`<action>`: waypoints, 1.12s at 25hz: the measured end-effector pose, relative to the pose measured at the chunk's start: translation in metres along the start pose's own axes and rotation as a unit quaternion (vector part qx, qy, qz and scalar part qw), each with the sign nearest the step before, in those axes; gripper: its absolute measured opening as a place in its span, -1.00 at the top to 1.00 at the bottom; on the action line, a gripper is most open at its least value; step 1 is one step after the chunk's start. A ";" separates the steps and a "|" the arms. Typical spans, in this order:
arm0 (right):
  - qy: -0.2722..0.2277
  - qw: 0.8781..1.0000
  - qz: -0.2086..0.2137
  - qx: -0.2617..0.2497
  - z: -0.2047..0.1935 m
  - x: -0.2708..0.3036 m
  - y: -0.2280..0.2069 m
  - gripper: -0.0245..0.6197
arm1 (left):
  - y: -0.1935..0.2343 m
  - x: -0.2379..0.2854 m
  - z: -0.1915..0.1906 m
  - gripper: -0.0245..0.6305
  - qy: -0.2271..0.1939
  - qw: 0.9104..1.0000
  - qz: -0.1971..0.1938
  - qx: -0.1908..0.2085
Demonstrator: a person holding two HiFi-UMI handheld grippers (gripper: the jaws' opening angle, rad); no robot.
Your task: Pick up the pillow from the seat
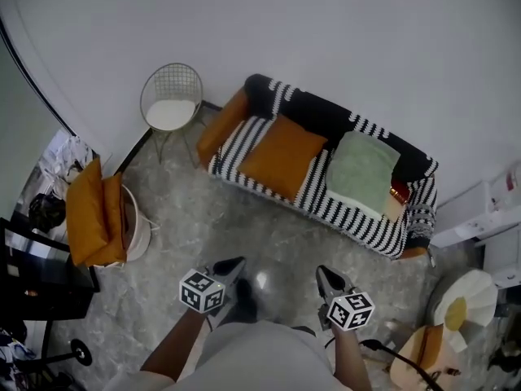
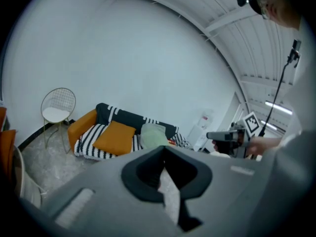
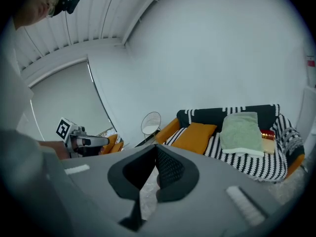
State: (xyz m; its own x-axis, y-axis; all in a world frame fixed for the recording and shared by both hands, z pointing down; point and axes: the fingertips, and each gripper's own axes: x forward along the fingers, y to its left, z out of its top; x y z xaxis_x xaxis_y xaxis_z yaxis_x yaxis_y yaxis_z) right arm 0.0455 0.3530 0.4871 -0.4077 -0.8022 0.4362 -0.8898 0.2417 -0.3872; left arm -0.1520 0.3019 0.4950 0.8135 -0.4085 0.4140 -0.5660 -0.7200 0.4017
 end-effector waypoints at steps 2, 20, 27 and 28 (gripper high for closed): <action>-0.002 1.000 -0.007 0.001 0.010 0.012 -0.001 0.91 | 0.014 0.005 0.010 0.92 0.001 1.000 -0.006 0.003; -0.020 0.998 -0.053 -0.004 0.058 0.088 -0.001 0.91 | 0.104 0.022 0.072 0.92 0.007 0.999 -0.034 0.034; -0.011 0.999 -0.046 -0.014 0.065 0.098 -0.015 0.91 | 0.107 0.042 0.083 0.92 0.006 0.998 -0.034 0.047; -0.011 0.999 -0.043 -0.017 0.067 0.100 -0.018 0.91 | 0.108 0.046 0.086 0.92 0.006 0.998 -0.033 0.049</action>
State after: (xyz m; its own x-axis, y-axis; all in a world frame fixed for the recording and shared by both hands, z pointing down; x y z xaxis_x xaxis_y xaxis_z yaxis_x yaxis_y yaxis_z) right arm 0.0349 0.2322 0.4832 -0.3247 -0.8326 0.4487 -0.9279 0.1886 -0.3215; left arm -0.1646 0.1570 0.4871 0.8467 -0.3515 0.3994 -0.4947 -0.7965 0.3478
